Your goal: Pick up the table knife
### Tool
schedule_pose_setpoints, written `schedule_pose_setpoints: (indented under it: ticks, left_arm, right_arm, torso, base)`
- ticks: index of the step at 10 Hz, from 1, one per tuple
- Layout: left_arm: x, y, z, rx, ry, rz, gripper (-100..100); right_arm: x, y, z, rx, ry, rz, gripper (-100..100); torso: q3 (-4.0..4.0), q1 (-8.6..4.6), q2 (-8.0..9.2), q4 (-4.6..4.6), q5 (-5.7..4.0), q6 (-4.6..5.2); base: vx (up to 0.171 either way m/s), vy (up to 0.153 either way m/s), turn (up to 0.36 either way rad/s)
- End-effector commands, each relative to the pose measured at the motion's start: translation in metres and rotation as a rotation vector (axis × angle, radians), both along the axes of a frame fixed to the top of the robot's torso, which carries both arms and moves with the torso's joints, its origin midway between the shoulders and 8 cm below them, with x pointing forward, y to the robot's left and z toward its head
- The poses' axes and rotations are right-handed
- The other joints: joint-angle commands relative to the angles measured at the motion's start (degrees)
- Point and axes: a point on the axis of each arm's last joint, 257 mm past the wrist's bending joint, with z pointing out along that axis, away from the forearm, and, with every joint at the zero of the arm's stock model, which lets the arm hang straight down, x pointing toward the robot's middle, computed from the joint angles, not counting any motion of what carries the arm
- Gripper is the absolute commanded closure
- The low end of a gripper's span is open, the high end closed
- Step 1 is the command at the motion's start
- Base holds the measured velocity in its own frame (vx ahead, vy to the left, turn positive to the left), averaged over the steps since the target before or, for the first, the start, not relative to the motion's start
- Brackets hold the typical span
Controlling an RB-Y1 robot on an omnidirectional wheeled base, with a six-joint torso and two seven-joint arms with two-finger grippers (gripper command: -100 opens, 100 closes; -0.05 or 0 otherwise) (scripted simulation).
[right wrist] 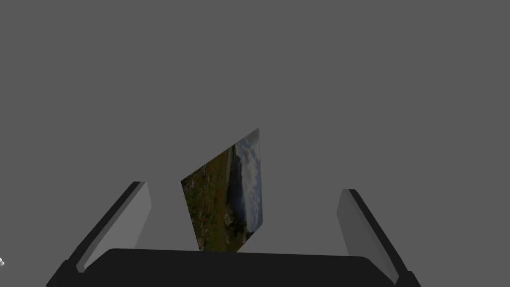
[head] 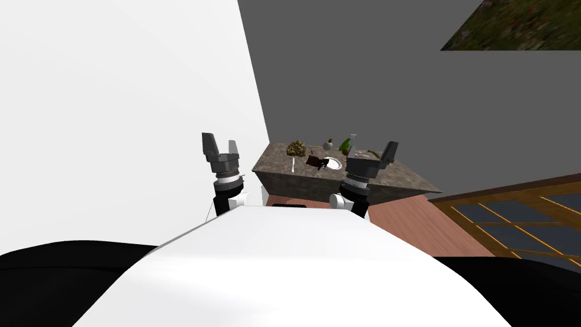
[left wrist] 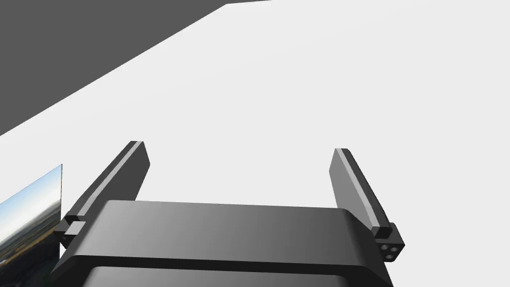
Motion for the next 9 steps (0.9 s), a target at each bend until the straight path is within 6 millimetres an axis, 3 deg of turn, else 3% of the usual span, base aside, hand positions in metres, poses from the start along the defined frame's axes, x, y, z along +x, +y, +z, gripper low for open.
schedule_pose_setpoints:
  ticks: [1, 9]
  left_arm:
    - [0.000, 0.000, 0.000, 0.000, 0.000, 0.000, 0]
    - [0.000, 0.000, 0.000, 0.000, 0.000, 0.000, 0]
  right_arm:
    - [0.010, 0.006, 0.002, -0.032, 0.025, 0.025, -100]
    - [0.055, 0.017, -0.006, -0.106, 0.164, 0.074, -100]
  torso:
    - [0.00, 0.00, 0.00, 0.00, 0.00, 0.00]
    - [0.02, -0.34, 0.03, 0.01, -0.08, -0.02]
  base:
    - [-0.002, -0.052, 0.141]
    - [-0.023, -0.088, 0.154]
